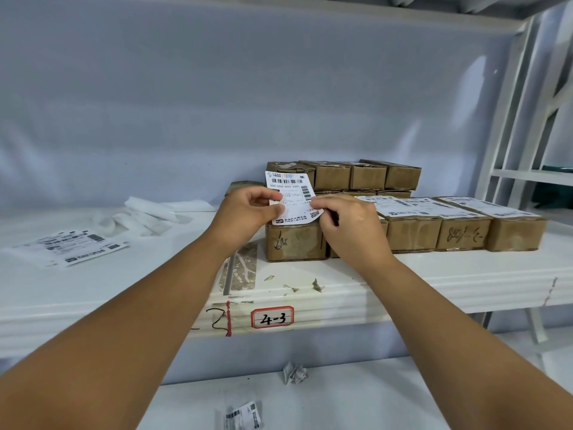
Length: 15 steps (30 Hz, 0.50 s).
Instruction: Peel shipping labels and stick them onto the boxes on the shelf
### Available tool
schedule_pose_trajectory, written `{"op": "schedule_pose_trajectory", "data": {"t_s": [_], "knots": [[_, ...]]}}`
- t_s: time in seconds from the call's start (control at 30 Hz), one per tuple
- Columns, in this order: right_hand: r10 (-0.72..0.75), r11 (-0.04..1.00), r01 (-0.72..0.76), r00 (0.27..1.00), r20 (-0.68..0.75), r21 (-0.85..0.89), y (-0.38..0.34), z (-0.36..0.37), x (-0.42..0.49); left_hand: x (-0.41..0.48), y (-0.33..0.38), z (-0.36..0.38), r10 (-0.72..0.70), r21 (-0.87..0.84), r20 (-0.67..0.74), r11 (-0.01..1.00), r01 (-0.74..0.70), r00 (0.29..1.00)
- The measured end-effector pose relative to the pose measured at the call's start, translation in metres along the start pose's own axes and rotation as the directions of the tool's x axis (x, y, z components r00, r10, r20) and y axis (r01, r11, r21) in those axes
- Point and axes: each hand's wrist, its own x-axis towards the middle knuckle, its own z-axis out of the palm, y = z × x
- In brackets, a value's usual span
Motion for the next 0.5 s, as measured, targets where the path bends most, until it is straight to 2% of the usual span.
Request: {"op": "schedule_pose_trajectory", "data": {"t_s": [0.5], "knots": [[-0.003, 1.0, 0.004, 0.999, 0.045, -0.019, -0.0003, -0.001, -0.0008, -0.0028, 0.0022, 0.0008, 0.03, 0.105, -0.023, 0.994, -0.027, 0.999]]}}
